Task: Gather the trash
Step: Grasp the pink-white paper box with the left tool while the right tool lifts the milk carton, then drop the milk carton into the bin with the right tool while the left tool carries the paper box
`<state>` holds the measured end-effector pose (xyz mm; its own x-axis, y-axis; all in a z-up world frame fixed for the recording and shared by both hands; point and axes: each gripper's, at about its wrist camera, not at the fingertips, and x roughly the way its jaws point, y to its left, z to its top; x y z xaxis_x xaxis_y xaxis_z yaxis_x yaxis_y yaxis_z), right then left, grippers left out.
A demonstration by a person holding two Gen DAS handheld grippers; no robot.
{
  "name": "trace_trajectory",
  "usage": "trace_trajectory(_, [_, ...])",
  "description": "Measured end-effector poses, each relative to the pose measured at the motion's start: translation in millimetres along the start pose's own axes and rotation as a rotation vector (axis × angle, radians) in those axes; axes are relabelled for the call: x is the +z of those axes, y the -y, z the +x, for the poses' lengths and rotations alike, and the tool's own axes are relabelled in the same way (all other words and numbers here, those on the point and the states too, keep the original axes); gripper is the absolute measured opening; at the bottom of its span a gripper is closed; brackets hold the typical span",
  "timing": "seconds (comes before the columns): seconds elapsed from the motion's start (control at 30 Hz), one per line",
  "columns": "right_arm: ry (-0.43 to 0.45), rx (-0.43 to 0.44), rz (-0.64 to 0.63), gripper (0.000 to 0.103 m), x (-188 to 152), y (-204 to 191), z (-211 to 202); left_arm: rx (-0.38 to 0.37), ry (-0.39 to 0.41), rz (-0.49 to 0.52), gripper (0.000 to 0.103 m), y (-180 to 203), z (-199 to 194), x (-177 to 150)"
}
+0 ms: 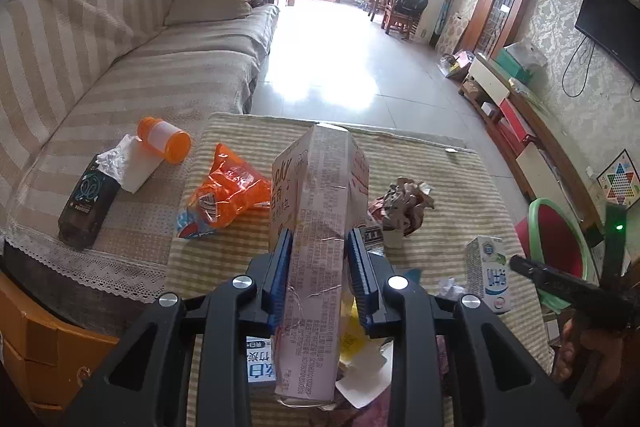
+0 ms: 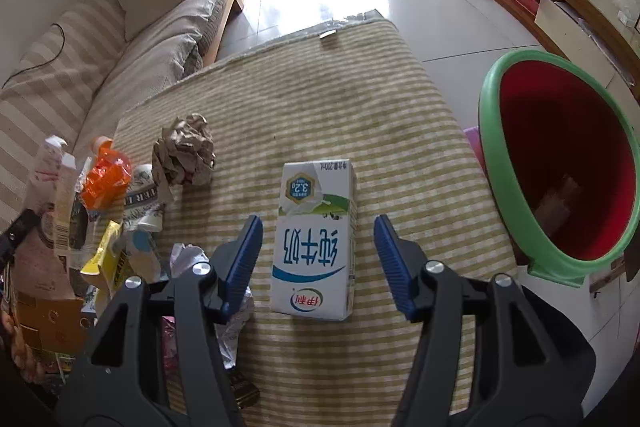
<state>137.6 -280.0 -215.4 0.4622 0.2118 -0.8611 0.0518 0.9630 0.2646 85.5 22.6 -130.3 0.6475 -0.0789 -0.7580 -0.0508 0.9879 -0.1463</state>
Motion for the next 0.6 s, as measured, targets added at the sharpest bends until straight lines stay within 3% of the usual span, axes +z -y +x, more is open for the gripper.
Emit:
trace_trajectory(0.2, [-0.089, -0.049, -0.062, 0.061, -11.7, -12.5, 38.0, -0.035, 0.029, 0.032, 0.026, 22.8, -14.1, 1.6])
trace_trajectory(0.23, [-0.098, -0.058, -0.062, 0.054, -12.8, -11.7, 42.2, -0.039, 0.029, 0.035, 0.026, 25.4, -14.7, 1.3])
trace_trajectory(0.27, [-0.097, -0.054, -0.057, 0.054, -14.1, -10.5, 43.8, -0.041, 0.028, 0.038, 0.026, 27.4, -14.7, 0.7])
trace_trajectory(0.6, [0.058, 0.035, -0.027, 0.053, -9.7, -1.8, -28.9, -0.078, 0.012, 0.077, 0.026, 57.0, -8.0, -3.3])
